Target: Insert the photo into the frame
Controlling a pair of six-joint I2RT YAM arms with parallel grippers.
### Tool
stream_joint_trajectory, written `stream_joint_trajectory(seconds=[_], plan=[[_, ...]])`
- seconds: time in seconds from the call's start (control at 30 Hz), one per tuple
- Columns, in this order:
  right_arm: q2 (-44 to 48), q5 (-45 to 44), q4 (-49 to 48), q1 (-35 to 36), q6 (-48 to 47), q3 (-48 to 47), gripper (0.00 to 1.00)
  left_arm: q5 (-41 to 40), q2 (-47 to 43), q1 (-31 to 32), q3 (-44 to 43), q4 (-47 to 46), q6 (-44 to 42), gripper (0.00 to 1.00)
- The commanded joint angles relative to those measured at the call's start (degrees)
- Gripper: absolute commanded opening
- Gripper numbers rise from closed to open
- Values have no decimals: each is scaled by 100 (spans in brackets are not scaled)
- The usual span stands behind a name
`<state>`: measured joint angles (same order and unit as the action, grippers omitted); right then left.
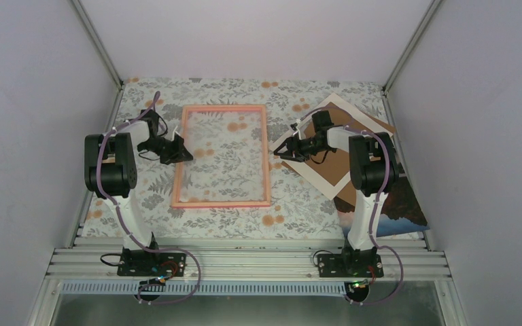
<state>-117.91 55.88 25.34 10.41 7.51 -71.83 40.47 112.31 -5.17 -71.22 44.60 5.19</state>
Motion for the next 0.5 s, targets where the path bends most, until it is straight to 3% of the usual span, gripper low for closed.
stream_joint_trajectory(seconds=[0.0,0.47], plan=[[195,31,-32,-30,-80,46,57,-127,-181,-67,27,0,-18,2],[174,44,-30,-30,-74,23,58,50,-149,-61,91,-80,8,2]])
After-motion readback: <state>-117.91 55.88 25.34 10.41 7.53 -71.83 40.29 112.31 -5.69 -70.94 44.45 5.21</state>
